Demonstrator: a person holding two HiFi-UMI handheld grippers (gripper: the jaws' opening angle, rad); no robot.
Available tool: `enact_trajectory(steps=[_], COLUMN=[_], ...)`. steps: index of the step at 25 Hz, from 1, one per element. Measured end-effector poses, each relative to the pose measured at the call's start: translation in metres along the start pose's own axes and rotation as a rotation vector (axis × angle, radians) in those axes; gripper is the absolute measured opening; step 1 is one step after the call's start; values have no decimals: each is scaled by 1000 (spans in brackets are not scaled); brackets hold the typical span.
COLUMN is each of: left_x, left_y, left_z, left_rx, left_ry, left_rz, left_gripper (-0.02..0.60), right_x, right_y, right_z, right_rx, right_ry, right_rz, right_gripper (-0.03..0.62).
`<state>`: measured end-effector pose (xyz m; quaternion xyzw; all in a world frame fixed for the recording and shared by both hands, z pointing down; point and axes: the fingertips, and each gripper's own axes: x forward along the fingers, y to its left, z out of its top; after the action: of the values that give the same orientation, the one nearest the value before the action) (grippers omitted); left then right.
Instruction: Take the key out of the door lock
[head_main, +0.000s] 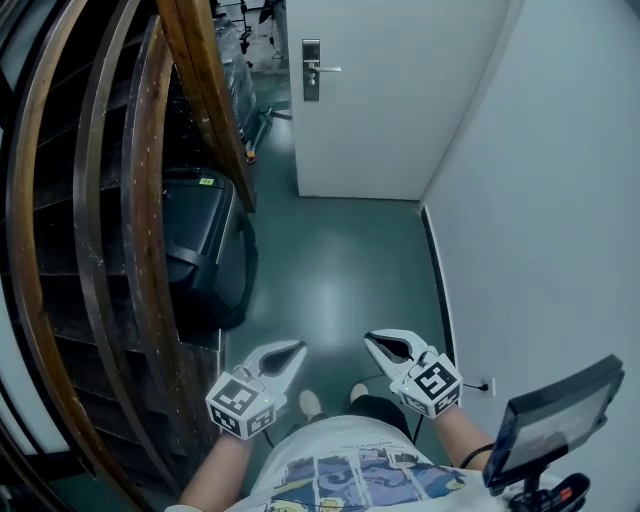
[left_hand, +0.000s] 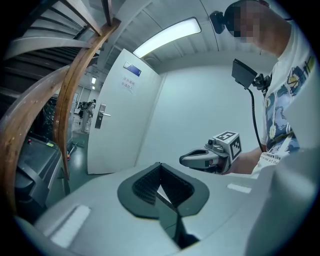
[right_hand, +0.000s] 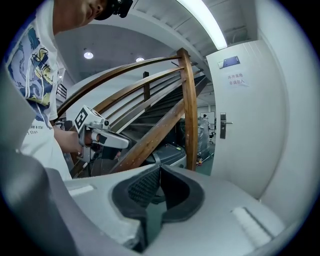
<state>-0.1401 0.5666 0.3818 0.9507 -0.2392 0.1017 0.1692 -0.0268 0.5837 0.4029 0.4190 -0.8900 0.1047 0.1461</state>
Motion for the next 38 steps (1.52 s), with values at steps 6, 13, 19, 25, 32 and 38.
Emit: enact_trajectory(steps=[6, 13, 19, 25, 32, 38], left_x=[0, 29, 86, 160, 213, 241], left_y=[14, 39, 83, 130, 177, 231], left_z=[0, 18, 54, 110, 149, 164], left_rx=[7, 24, 27, 53, 44, 31], left_ry=[-6, -19, -12, -27, -50, -51], left_rz=[-26, -30, -1, 58, 119, 140], left_gripper=[5, 6, 10, 48, 51, 54], right_x=[11, 27, 64, 103, 135, 182], right_y=[4, -36, -113, -200, -271, -311], right_z=[2, 9, 30, 57, 69, 82], right_rx=[-1, 9, 12, -6, -17, 0], right_ry=[4, 2, -21, -48, -39, -40], right_rz=[-41, -80, -67, -6, 38, 40], right_gripper=[17, 23, 31, 35, 35, 35])
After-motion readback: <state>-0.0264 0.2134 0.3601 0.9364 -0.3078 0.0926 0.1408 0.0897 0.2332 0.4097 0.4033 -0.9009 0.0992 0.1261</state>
